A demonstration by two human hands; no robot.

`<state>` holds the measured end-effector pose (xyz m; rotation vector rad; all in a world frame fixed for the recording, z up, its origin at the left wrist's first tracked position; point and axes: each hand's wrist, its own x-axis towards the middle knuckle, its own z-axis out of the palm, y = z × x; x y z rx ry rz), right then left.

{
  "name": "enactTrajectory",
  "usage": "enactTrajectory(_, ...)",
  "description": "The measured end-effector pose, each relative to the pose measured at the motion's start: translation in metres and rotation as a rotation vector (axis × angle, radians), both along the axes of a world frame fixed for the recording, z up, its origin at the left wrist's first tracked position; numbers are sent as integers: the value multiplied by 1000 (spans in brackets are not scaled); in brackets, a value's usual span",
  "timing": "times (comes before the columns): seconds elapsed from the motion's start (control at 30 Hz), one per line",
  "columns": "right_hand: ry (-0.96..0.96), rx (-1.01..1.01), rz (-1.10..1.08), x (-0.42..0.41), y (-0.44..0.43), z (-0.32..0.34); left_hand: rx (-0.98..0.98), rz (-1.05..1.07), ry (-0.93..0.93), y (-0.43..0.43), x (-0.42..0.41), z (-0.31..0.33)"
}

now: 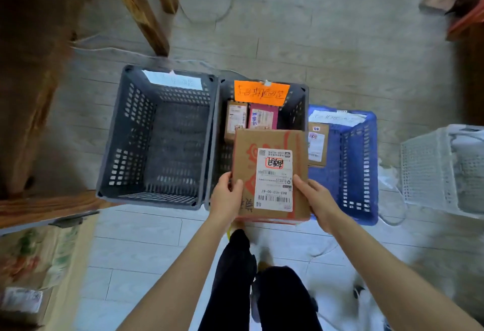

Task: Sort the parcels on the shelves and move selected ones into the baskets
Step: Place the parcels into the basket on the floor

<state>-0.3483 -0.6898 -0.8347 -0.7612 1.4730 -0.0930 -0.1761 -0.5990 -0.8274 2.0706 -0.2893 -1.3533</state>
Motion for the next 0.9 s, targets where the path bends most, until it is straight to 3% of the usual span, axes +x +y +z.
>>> enactTrajectory(0.33,47,109,96,50,-33,-263,317,-168,-156,-38,29,-262)
enactTrajectory(0.53,142,137,170,61,-12,-375,475,-169,-190,-35,24,-360)
enactTrajectory(0.7,189,186,261,64,-4,-404,558,-140,-168,-27,23,-386)
enactTrajectory(0.9,263,96,348,66,-21,-332,459,-51,-91,-20,24,-317)
